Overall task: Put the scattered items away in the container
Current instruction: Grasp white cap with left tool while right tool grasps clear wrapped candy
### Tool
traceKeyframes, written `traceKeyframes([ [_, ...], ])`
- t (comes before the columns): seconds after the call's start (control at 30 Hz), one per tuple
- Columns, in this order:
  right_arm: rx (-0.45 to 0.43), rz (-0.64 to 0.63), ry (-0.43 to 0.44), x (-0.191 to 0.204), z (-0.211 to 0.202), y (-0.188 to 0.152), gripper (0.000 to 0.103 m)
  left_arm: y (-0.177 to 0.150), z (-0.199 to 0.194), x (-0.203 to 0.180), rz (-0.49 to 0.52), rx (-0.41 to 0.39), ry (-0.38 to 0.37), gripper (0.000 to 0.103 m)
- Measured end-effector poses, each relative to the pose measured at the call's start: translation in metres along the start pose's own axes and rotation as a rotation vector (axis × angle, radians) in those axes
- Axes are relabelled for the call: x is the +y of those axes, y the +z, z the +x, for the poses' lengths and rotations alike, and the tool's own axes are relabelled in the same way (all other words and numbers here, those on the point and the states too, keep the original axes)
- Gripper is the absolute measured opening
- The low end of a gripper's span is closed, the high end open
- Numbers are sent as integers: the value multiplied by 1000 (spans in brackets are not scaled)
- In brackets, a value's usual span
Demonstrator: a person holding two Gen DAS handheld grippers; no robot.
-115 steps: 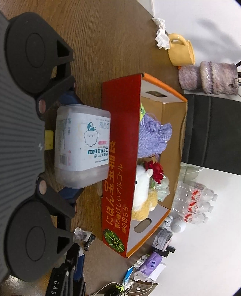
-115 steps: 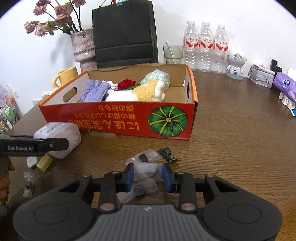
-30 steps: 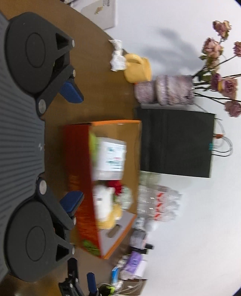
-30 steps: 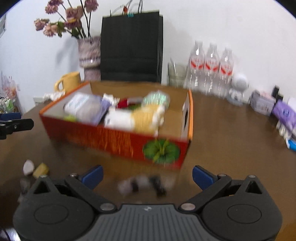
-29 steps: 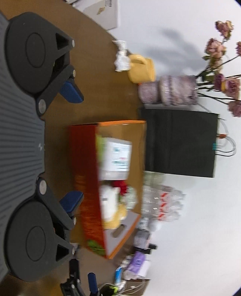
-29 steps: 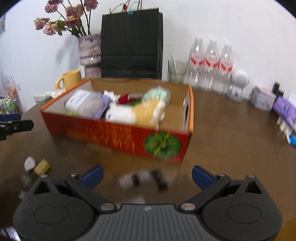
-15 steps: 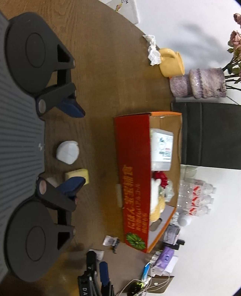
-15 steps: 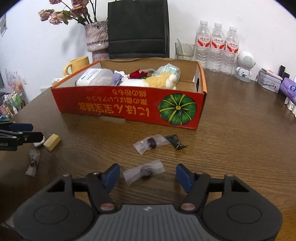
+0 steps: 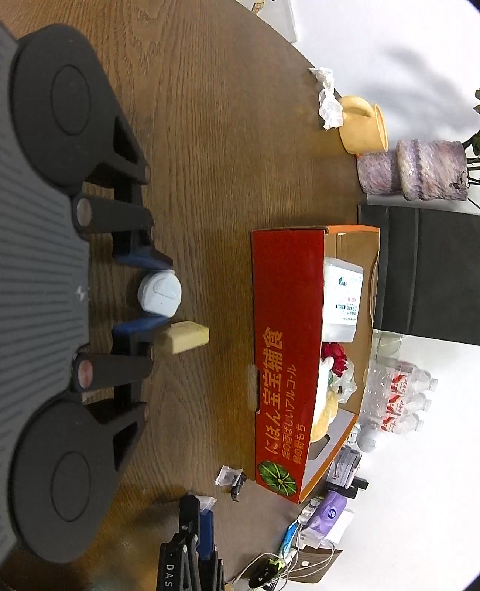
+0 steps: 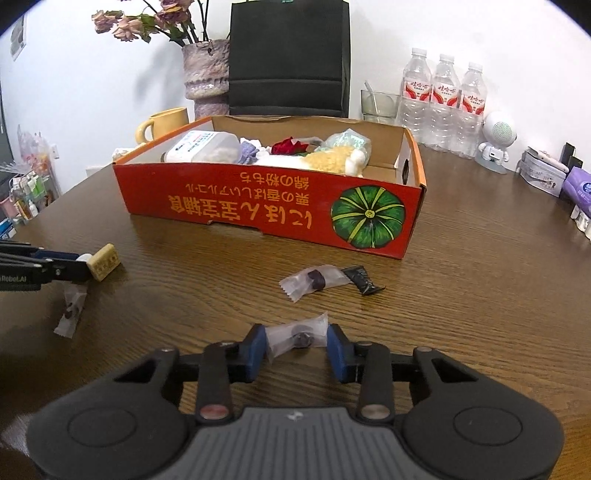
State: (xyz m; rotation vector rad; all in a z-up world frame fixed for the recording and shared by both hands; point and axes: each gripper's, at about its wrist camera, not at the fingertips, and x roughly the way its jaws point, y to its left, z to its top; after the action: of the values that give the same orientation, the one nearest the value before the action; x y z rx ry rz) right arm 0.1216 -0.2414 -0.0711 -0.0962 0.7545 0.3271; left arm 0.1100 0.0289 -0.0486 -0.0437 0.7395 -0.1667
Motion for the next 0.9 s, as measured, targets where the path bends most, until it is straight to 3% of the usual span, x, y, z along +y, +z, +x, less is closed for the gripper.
traceKeyframes([
  [0.7, -44, 20, 6, -1, -14, 8, 34, 9, -15, -4, -16, -69, -17, 28],
  [0.9, -125, 4, 10, -3, -26, 33, 34, 35, -26, -5, 2, -158, -31, 28],
])
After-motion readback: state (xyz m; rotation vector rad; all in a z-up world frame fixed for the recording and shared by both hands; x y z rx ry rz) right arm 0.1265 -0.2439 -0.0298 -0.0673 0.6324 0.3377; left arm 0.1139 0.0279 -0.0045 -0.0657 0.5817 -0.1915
